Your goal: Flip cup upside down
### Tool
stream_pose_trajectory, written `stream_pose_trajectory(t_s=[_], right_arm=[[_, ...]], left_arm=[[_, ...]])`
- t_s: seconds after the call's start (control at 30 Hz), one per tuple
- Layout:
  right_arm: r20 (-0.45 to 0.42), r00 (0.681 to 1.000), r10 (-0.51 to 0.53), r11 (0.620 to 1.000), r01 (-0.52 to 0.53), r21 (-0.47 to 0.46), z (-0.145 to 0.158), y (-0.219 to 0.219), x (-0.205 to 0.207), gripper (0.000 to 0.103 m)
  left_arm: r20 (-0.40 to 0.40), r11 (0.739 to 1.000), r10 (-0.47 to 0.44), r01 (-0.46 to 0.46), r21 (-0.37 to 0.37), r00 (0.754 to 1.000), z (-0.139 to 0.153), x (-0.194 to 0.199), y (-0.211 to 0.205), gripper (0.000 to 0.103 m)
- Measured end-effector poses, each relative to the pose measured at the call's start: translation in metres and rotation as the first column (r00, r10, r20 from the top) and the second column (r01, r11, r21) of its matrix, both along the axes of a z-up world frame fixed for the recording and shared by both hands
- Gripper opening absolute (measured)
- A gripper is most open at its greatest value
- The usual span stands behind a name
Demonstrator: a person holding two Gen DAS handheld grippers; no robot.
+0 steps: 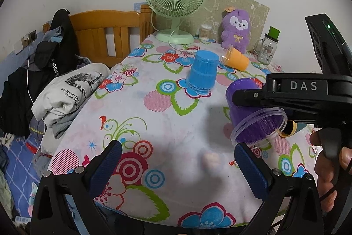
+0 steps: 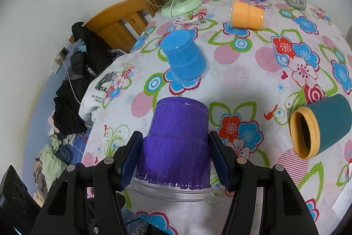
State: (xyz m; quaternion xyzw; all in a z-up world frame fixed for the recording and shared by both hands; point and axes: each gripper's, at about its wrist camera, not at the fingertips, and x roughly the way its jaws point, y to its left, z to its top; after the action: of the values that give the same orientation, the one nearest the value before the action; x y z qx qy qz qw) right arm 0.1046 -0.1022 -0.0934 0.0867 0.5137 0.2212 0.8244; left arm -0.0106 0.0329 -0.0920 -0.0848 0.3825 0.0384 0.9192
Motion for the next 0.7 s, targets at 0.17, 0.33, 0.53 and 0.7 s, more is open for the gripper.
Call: stream_pose_trajectory(t_s=[0.17,0.33,0.53,0.7], right_arm=[[-0.028,1.0,0.002,1.0,-0.002,-0.005,-0.013,0.004,0.0,0.064],[-0.054,0.998,0.008,1.0,-0.009,-0.018,-0.025,0.009,0.002,0.064],[-0.083,0.997,0.008,0.999,-0.01,-0.033,-0.039,0.012,0.006,0.064],[-0.11,0.994,0.013,0.999,-0.017,-0.036,-0.047,0.015,0.009,0.07]], left_arm=[[-0.018,1.0,-0.001,0.001,-0.01,1.0,-0.007,0.0,0.0,0.103],[-0.037,1.0,0.002,-0.003,-0.017,0.999,-0.013,0.002,0.002,0.103],[-0.044,1.0,0.008,-0.009,-0.017,0.999,-0.016,0.003,0.004,0.103],[-0.053,1.0,0.007,-0.008,-0.017,0.999,-0.018,0.004,0.006,0.103]])
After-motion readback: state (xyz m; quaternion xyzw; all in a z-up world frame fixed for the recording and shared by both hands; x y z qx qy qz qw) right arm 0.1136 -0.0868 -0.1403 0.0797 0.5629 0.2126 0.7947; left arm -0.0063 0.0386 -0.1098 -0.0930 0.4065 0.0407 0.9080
